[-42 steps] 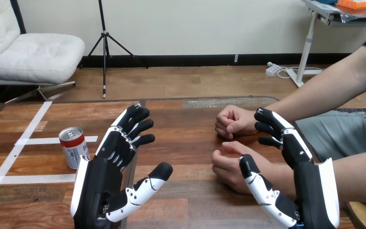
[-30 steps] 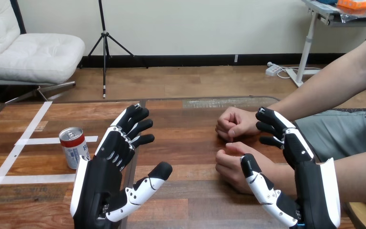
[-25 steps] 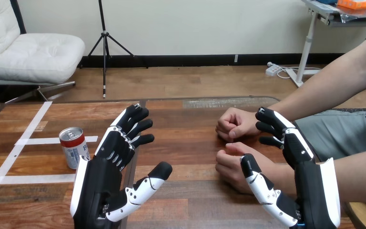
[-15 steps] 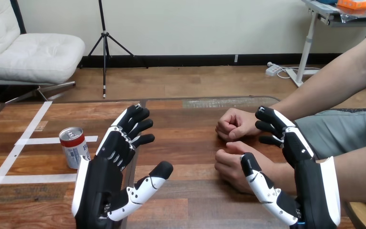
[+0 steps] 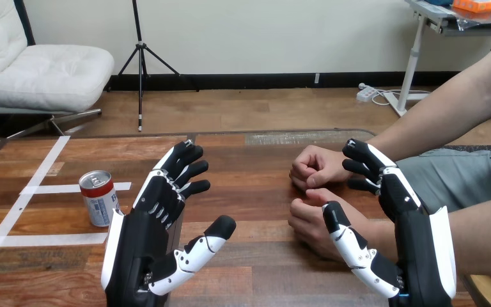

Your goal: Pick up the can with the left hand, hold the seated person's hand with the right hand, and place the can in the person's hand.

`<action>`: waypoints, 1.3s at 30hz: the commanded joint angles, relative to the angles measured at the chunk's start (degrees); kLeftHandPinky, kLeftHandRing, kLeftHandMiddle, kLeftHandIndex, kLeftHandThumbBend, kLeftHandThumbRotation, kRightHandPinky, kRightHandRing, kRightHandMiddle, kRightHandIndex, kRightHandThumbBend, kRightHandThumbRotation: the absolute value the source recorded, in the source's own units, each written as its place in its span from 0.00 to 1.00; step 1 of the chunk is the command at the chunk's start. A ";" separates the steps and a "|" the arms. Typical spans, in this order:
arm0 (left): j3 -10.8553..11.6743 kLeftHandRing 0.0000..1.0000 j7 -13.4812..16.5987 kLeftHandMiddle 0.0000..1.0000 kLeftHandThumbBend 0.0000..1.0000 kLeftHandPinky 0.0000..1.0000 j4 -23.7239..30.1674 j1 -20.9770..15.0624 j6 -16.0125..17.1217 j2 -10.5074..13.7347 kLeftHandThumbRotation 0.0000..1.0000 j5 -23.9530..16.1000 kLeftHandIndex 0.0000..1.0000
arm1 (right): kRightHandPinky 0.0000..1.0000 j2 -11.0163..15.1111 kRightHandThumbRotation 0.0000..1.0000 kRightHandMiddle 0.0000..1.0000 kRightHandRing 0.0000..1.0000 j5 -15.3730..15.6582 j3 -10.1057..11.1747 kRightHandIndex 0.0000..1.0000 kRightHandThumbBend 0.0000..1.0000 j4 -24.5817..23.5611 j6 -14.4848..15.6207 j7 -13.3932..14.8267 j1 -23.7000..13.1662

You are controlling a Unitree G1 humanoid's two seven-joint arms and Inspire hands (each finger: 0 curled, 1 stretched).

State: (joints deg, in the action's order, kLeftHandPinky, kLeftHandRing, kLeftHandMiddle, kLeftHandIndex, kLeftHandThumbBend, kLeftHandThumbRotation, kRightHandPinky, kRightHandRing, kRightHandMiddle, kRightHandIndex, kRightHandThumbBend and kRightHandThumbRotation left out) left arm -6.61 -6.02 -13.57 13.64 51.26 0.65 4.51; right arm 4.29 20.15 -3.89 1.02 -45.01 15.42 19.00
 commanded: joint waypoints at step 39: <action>15.20 0.89 15.64 0.94 0.64 0.80 -4.21 -7.69 10.53 -2.03 0.27 -18.31 0.90 | 0.74 -0.15 0.44 0.84 0.82 -1.28 0.19 0.83 0.48 1.52 -1.06 -1.14 -4.88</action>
State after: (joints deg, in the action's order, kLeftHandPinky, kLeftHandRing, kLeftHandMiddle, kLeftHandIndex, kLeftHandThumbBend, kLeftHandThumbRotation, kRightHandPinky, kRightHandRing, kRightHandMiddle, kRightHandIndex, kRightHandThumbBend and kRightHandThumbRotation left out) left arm 4.22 5.19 -17.97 10.72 59.26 -0.99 -8.96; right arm 4.64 19.88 -3.59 2.69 -45.03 14.51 17.53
